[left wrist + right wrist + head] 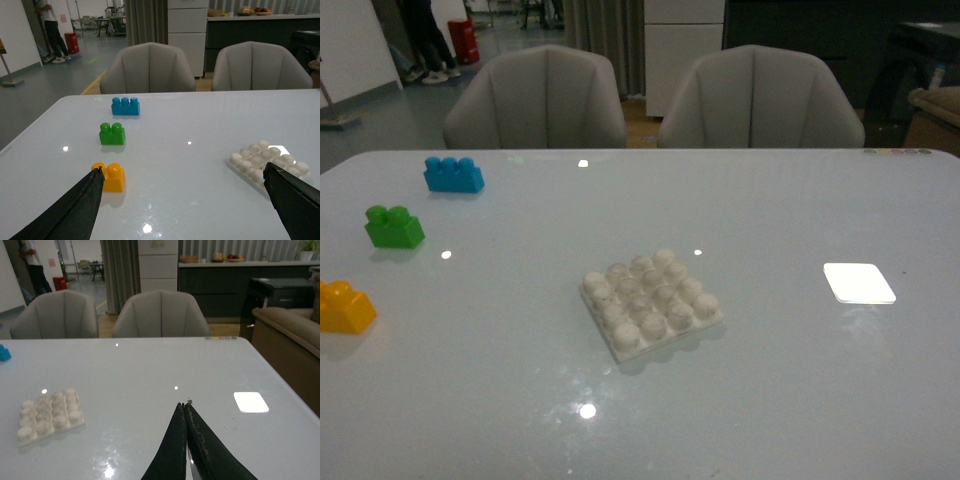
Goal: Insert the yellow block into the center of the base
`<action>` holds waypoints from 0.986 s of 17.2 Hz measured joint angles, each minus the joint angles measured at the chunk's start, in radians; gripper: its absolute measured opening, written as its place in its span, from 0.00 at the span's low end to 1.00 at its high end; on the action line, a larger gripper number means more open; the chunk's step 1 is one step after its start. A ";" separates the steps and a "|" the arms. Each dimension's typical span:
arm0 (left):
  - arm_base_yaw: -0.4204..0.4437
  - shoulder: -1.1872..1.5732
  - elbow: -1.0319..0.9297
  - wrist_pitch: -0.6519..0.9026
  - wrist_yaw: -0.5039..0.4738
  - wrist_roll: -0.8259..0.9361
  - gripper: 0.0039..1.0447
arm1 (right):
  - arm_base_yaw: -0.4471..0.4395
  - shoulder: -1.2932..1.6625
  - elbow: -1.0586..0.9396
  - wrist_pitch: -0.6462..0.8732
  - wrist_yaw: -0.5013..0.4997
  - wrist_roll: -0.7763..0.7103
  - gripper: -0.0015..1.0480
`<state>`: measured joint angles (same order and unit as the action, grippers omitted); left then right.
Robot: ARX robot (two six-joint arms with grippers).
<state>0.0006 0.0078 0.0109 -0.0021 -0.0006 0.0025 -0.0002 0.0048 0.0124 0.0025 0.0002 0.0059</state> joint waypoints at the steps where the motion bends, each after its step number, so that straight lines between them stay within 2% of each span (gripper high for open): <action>1: 0.000 0.000 0.000 -0.002 0.000 0.000 0.94 | 0.000 0.001 -0.003 -0.014 0.000 0.000 0.02; 7: 0.000 0.000 0.000 -0.001 0.000 0.000 0.94 | 0.000 0.000 -0.003 -0.006 0.000 -0.001 0.04; 10: 0.000 0.000 0.000 -0.001 0.000 0.000 0.94 | 0.000 0.000 -0.003 -0.006 0.000 -0.001 0.28; 13: 0.000 0.000 0.000 -0.001 0.000 0.000 0.94 | 0.000 0.000 -0.003 -0.006 0.000 -0.001 0.56; 14: 0.000 0.000 0.000 -0.001 0.000 0.000 0.94 | 0.000 0.000 -0.003 -0.006 0.000 -0.001 0.70; 17: 0.000 0.000 0.000 -0.001 0.000 0.000 0.94 | 0.000 0.000 -0.003 -0.006 0.000 -0.001 0.94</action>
<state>0.0006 0.0078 0.0109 -0.0029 -0.0006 0.0021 -0.0002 0.0048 0.0090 -0.0032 0.0002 0.0051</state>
